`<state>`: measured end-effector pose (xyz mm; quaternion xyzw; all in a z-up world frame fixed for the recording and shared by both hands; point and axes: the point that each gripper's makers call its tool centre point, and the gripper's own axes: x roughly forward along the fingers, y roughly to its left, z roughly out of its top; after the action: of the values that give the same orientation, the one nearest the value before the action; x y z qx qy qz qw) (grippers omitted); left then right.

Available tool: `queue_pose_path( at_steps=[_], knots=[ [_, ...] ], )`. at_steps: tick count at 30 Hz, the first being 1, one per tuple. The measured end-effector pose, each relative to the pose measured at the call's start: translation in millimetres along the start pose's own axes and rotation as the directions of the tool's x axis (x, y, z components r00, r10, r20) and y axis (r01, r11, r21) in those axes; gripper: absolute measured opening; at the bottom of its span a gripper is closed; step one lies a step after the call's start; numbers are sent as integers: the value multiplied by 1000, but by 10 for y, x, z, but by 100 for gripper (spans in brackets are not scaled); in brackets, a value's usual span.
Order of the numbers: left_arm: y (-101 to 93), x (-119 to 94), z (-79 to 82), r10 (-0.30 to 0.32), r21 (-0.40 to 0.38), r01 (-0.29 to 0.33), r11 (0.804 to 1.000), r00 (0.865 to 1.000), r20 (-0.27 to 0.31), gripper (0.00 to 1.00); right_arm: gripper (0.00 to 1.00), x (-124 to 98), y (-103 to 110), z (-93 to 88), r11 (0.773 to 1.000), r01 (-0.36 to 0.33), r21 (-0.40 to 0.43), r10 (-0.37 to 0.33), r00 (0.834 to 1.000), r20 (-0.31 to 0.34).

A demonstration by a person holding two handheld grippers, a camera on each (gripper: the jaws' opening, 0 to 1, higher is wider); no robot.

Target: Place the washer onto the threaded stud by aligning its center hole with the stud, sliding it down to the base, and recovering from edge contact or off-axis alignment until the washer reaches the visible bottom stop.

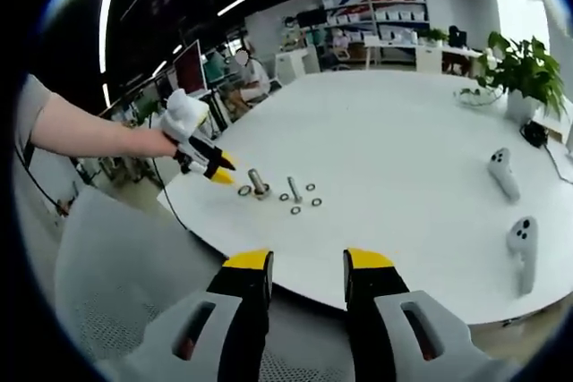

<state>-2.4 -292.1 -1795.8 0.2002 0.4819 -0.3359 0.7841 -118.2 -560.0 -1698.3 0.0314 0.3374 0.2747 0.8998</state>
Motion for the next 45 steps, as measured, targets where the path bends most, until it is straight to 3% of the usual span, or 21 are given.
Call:
queue_pose_path(
  at_steps=[6,13,26,39,40,45],
  knots=[
    [67,2,-70,17,-6,-18,1000,999,-30,26,34,32,74,-52,999,-34,-33,33,999,-36],
    [113,26,-138,23,-19,-24,1000,997,-71,28,34,9,52,8,999,-31,-13,31,1000,3],
    [137,202,-333,19,4,-19,1000,984,-178,31,33,14,90,10,999,-50,-15,50,999,8],
    [-17,496,-272,-22,16,27,1000,972,-234,32,32,13,81,33,999,-43,-2,43,999,24],
    [16,484,-251,1,57,13,998,972,-236,30,32,14,84,35,999,-44,-2,44,999,25],
    [8,479,-253,-5,59,21,998,968,-251,29,32,12,79,40,999,-41,1,41,999,30]
  ],
)
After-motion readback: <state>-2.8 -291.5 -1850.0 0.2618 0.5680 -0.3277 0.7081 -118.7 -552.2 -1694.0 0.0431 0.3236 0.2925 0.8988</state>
